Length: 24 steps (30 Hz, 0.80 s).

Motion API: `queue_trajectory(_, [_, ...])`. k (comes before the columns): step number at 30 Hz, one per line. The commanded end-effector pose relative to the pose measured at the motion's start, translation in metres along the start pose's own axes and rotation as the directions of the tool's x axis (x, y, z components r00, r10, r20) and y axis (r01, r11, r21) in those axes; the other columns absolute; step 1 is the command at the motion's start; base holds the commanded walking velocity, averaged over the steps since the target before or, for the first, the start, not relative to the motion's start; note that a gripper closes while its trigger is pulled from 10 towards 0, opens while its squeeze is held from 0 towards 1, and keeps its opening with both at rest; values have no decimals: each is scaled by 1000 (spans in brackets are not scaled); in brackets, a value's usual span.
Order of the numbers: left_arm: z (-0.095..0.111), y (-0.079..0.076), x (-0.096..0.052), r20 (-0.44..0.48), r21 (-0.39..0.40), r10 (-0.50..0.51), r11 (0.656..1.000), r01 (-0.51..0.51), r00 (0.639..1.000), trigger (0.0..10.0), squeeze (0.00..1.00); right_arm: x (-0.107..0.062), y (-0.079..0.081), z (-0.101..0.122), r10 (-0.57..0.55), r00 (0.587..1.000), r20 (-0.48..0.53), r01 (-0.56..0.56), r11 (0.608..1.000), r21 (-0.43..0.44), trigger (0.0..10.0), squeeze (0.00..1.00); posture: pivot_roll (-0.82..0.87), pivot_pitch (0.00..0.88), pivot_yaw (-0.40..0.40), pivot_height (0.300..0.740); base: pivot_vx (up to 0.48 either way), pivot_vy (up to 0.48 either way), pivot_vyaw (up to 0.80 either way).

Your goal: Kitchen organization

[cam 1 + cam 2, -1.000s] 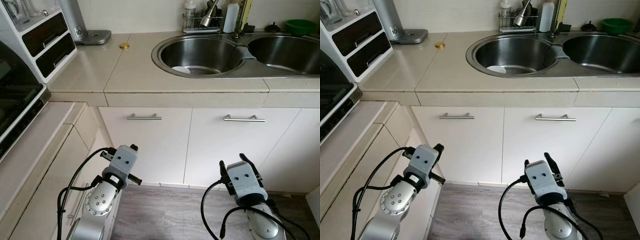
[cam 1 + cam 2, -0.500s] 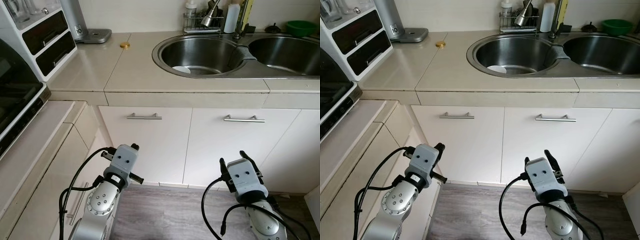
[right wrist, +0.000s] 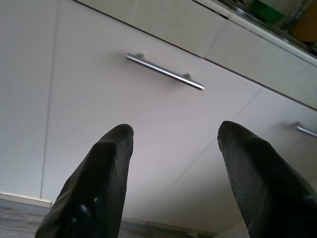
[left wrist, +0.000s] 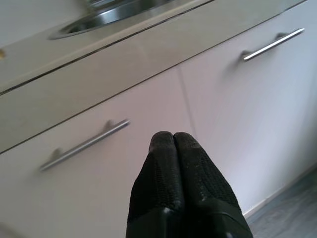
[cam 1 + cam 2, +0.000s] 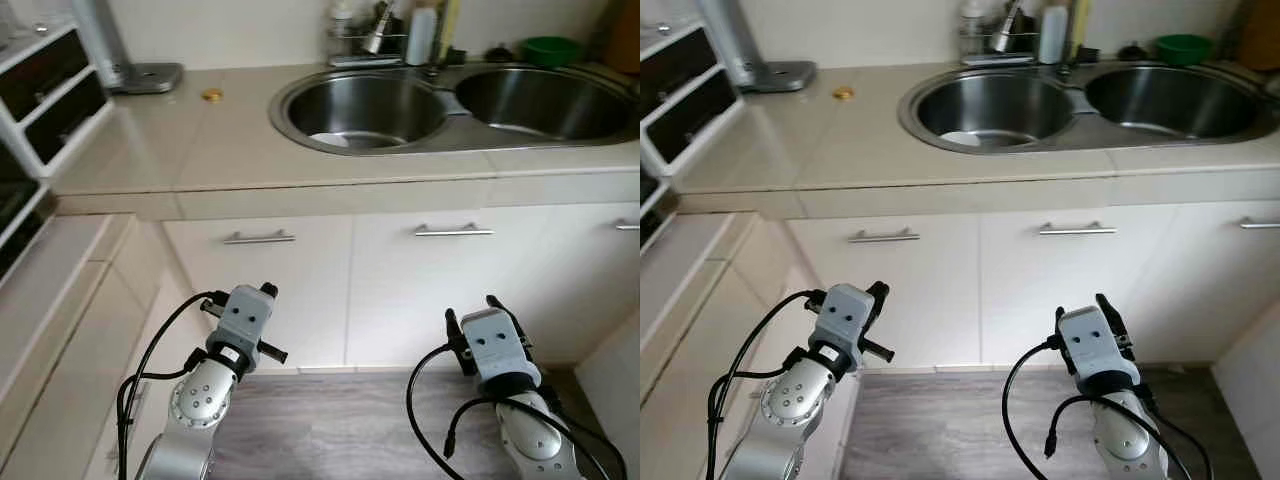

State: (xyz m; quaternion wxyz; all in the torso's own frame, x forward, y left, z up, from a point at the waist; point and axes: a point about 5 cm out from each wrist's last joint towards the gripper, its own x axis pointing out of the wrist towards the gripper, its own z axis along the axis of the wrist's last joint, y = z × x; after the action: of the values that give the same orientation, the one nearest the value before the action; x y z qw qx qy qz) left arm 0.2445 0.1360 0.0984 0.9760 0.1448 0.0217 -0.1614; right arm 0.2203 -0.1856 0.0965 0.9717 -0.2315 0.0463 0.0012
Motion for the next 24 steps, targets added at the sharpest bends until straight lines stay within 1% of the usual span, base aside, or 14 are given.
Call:
queue_trajectory(1, [1,0,1,7,-10,-6,1000,6,1000,10000,0,-1,-3,2,-16,1000,3,16,1000,13,10000,0,-3,0,35,740,0,0,-800])
queue_trajectory(24, [2,2,3,8,-21,-14,1000,14,1000,10000,0,5,-5,-2,-26,1000,-4,26,999,21,10000,0,-2,0,42,740,0,0,-800])
